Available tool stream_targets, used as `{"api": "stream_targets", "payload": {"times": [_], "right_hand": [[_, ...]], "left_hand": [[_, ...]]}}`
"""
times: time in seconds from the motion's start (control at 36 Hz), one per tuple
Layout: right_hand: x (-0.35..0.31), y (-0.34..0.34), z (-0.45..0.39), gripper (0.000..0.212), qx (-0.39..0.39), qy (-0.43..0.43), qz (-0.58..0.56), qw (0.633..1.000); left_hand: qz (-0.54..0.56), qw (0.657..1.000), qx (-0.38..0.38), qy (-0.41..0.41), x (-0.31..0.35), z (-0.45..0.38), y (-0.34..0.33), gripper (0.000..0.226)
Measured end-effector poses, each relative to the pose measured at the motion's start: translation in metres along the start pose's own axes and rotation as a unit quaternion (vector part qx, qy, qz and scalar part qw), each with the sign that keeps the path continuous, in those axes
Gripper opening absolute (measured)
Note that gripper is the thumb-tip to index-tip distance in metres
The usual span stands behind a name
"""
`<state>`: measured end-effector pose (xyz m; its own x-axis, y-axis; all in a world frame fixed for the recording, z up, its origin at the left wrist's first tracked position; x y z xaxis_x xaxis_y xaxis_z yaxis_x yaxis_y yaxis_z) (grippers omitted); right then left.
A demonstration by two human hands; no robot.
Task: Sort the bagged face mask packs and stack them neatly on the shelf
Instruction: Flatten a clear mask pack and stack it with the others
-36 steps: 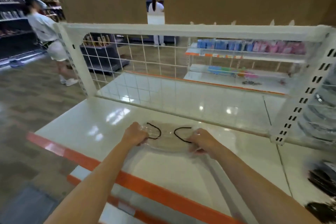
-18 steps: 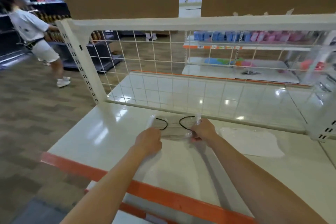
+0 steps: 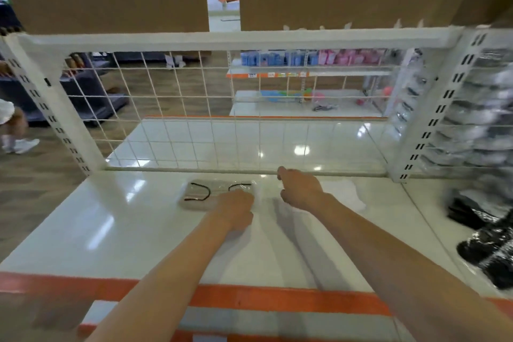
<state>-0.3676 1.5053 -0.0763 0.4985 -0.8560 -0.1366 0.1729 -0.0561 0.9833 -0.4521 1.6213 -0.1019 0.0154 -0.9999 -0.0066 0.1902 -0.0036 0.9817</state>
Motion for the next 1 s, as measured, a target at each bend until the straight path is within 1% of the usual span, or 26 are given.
{"api": "stream_targets", "payload": {"times": [0.06,0.14,0.25,0.31,0.39,0.47,0.56,0.61,0.69,0.81,0.92,1.0], "right_hand": [[0.022,0.007,0.020,0.039,0.012,0.019,0.043,0.999],[0.063,0.006,0.053,0.037,0.001,0.034,0.095,0.995],[0.124,0.006,0.106,0.036,-0.005,-0.002,0.120,0.993],[0.159,0.009,0.135,0.037,-0.002,-0.034,0.116,0.993],[0.209,0.017,0.181,0.037,0.004,-0.079,0.106,0.991],[0.256,0.028,0.224,0.040,0.016,-0.132,0.090,0.987],[0.298,0.035,0.263,0.036,0.040,-0.181,0.060,0.981],[0.323,0.035,0.287,0.036,0.047,-0.218,0.042,0.974],[0.357,0.032,0.317,0.035,0.052,-0.270,0.023,0.961],[0.398,0.021,0.341,0.034,0.047,-0.306,-0.016,0.951],[0.437,0.016,0.352,0.035,0.053,-0.343,-0.054,0.936],[0.468,0.016,0.352,0.034,0.061,-0.355,-0.049,0.932]], "left_hand": [[-0.015,1.000,0.009,-0.026,0.028,-0.008,0.007,0.027],[-0.016,0.998,0.010,-0.057,0.079,-0.015,0.009,0.028],[-0.009,0.995,0.014,-0.101,0.155,-0.014,0.012,0.027],[-0.010,0.991,0.007,-0.135,0.194,-0.015,0.014,0.027],[-0.014,0.984,0.020,-0.176,0.251,-0.018,0.021,0.027],[0.008,0.975,0.047,-0.217,0.310,-0.020,0.033,0.028],[0.042,0.966,0.053,-0.248,0.363,-0.021,0.041,0.026],[0.039,0.961,0.057,-0.269,0.393,-0.021,0.043,0.024],[0.032,0.955,0.060,-0.288,0.432,-0.024,0.046,0.020],[0.031,0.946,0.059,-0.318,0.479,-0.035,0.051,0.021],[0.058,0.937,0.074,-0.337,0.516,-0.057,0.054,0.023],[0.090,0.931,0.085,-0.344,0.539,-0.078,0.057,0.021]]}}
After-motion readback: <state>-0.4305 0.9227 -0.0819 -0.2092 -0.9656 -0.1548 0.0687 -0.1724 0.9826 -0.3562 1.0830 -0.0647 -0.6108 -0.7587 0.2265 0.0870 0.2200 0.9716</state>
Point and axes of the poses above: each hand's wrist, its own z-axis away from the middle knuckle, its own y-axis out of the back of the hand, x = y × z, the point moved 4 cm from there along -z, towards the middle knuckle, and after that the axes turned 10 degrees about -y, right-handed, at the moved point
